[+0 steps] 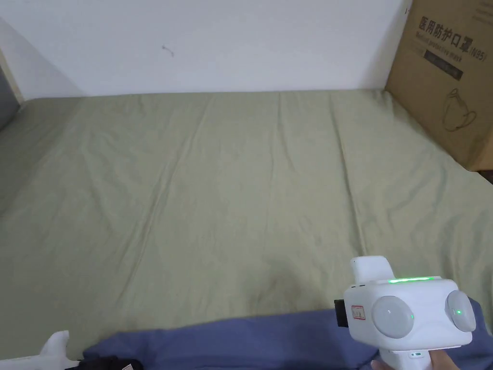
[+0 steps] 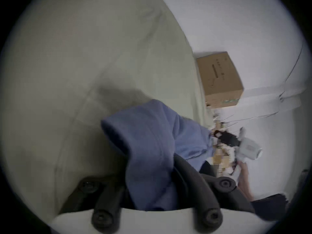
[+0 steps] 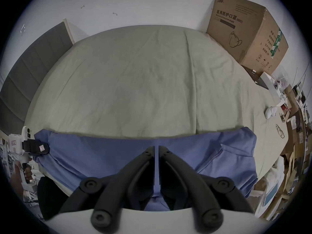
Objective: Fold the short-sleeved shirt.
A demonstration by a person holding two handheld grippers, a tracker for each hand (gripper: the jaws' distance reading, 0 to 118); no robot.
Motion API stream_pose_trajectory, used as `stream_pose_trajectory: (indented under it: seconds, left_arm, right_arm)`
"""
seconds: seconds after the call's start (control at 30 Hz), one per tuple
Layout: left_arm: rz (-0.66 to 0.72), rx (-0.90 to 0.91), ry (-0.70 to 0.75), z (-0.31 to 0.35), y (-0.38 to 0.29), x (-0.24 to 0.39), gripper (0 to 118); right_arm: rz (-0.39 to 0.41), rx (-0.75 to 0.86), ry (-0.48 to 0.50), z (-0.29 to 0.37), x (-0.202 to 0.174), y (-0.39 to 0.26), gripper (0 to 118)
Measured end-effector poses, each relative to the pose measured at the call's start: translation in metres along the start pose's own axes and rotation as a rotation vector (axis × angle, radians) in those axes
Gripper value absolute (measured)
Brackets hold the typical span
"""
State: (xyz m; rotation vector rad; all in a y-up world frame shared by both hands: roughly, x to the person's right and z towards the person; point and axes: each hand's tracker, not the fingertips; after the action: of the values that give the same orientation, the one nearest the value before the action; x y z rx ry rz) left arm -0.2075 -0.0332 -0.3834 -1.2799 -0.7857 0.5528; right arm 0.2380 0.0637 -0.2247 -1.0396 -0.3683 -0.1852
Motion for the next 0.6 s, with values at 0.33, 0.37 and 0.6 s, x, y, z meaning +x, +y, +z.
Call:
stream_pose_trajectory:
  seconds: [0.33,0.37,0.6]
  left_arm:
    - [-0.476,0.184,0.813,0.043,-0.02,0.091,8]
    - [-0.487,0.185,0.823,0.041,-0.021,0.095,8]
    - [-0.339,0.152,0.417,0.017,-0.021,0.164,9]
  right_arm:
    - [-0.036,0.021,0.021,0.017,0.02,-0.01,4]
    - [-0.039,0.023,0.026,0.018,0.021,-0.011,4]
    - [-0.071,0.046,0.062,0.031,0.038,-0.017,4]
